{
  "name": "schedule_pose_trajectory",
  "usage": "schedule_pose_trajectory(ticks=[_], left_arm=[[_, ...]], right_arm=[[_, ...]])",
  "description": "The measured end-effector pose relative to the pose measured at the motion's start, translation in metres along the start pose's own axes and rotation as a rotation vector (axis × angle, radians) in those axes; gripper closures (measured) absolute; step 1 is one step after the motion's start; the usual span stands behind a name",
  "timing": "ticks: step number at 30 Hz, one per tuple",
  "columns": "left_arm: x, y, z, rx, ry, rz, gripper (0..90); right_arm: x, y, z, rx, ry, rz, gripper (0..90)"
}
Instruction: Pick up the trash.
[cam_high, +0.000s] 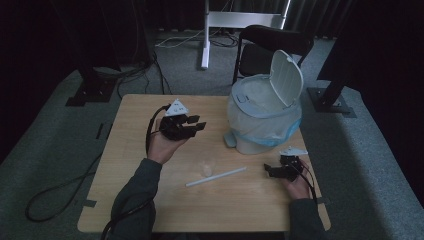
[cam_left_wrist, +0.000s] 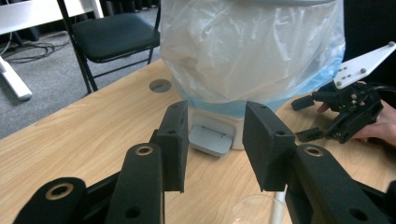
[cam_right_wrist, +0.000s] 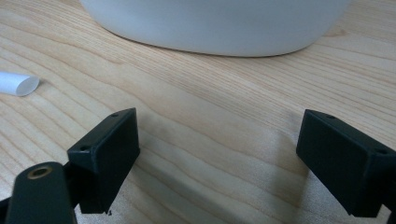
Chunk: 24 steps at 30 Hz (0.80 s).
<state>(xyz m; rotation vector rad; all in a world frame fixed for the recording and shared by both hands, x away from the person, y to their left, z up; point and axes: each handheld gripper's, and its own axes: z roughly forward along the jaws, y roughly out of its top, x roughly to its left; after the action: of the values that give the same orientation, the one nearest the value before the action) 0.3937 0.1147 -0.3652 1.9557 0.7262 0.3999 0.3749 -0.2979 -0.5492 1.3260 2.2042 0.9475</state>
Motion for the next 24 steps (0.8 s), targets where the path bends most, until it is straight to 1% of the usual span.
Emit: schedule_pose_trajectory(ticks=[7, 18, 24], left_arm=[[-0.002, -0.004, -0.007, -0.008, 0.003, 0.002, 59.6], [-0.002, -0.008, -0.012, -0.019, 0.010, -0.008, 59.2], [-0.002, -0.008, -0.012, -0.018, 0.005, -0.004, 59.2]], right_arm=[[0.000, 0.000, 0.000, 0.001, 0.000, 0.000, 12.2], [0.000, 0.000, 0.000, 0.001, 0.000, 0.000, 12.1], [0.000, 0.000, 0.000, 0.001, 0.000, 0.000, 12.1]])
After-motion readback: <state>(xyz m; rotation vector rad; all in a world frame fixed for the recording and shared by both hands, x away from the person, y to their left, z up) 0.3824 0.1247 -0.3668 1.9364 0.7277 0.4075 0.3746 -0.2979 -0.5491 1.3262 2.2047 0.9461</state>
